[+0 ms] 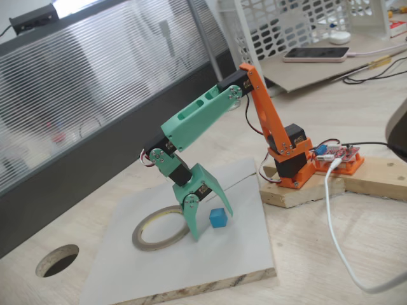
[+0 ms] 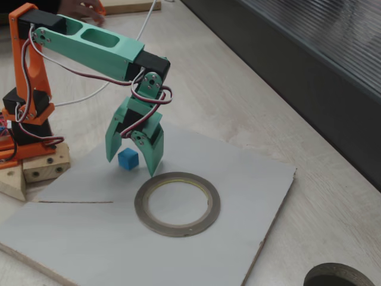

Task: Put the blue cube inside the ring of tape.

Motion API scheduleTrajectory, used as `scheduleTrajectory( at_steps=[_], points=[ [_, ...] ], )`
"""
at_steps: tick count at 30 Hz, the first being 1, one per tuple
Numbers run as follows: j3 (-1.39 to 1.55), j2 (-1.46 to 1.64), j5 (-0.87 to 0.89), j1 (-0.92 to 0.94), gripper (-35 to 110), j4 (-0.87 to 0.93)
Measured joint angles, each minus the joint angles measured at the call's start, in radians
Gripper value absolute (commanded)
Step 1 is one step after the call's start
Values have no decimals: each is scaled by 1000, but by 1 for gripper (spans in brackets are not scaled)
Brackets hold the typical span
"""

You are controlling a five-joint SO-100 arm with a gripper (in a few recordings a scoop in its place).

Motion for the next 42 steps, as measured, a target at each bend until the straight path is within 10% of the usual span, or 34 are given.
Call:
scheduleTrajectory(
  at_steps=[42],
  points=[
    [0, 0, -5, 2, 38, -120]
  ],
)
